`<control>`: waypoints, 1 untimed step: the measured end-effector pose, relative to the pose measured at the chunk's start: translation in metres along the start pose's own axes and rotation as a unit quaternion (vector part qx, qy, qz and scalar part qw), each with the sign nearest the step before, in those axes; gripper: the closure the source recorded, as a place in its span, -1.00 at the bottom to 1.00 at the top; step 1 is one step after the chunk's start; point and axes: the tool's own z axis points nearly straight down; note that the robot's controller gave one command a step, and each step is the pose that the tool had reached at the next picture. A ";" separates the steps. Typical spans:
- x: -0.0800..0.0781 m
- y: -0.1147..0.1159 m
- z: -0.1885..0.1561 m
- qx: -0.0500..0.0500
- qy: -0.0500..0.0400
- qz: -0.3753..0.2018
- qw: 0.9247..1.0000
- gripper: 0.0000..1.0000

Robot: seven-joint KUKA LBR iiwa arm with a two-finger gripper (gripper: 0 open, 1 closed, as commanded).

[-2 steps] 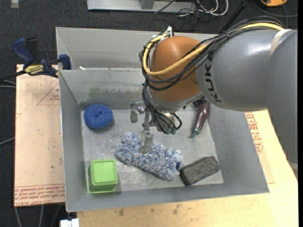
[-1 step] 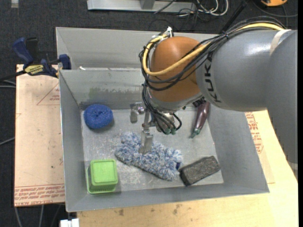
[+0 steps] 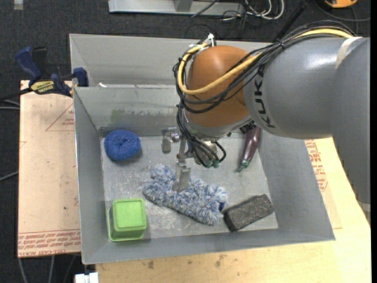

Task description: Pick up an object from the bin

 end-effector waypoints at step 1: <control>0.001 0.001 0.007 0.000 0.001 -0.014 1.000 -1.00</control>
Offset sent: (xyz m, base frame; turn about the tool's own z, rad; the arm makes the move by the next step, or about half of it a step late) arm -0.0112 -0.0384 -0.0952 -0.2241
